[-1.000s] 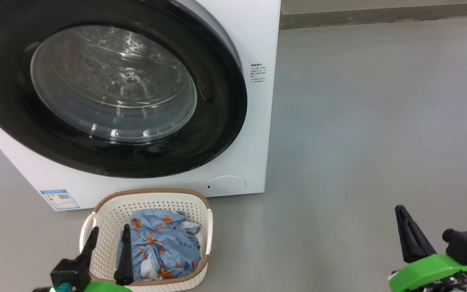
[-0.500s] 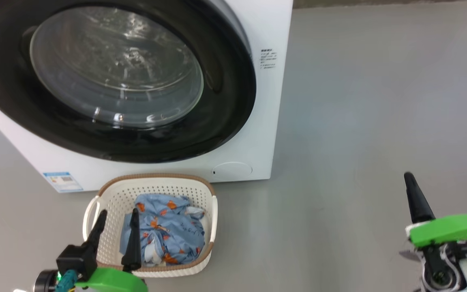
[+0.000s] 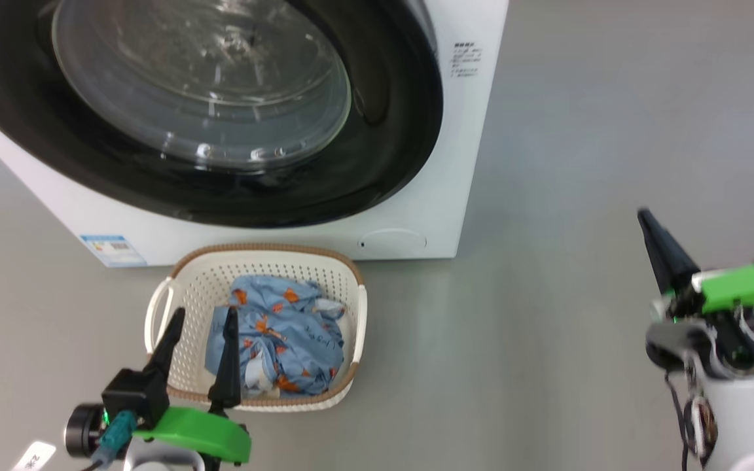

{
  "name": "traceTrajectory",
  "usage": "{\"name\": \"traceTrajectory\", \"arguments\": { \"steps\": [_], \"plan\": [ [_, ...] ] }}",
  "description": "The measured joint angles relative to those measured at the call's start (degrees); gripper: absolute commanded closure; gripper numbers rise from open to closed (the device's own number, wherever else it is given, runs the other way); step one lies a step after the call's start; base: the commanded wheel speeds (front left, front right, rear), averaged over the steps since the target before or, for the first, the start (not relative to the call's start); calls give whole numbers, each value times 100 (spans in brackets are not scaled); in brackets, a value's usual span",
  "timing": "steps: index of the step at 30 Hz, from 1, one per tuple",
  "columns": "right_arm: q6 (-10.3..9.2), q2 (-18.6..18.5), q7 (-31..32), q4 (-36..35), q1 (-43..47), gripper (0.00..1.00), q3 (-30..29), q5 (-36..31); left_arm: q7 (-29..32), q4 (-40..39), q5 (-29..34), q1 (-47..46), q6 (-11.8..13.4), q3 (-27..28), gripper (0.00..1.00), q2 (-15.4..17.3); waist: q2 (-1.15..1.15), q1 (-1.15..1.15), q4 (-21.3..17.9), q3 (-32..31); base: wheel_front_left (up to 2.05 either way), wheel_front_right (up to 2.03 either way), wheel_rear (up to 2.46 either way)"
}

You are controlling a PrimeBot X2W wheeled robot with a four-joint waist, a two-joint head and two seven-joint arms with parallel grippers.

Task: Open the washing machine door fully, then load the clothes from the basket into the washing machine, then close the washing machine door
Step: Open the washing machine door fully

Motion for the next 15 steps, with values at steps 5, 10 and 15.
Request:
{"name": "traceTrajectory", "arguments": {
  "steps": [5, 10, 15],
  "plan": [
    [0, -75, 516, 438, -688, 100, -4, 343, 0, -79, -16, -162, 43, -85, 0, -2, 0, 0, 71, 231, 0, 0, 0],
    [0, -229, 824, 794, -1489, 100, 49, 405, 0, -183, -93, -408, 100, -166, 0, -3, 0, 0, 156, 563, 0, 0, 0],
    [0, -218, 1246, 1072, -2184, 100, 141, 602, 0, -238, -93, -549, 149, -241, 0, -5, 0, 0, 219, 848, 0, 0, 0]
  ]
}}
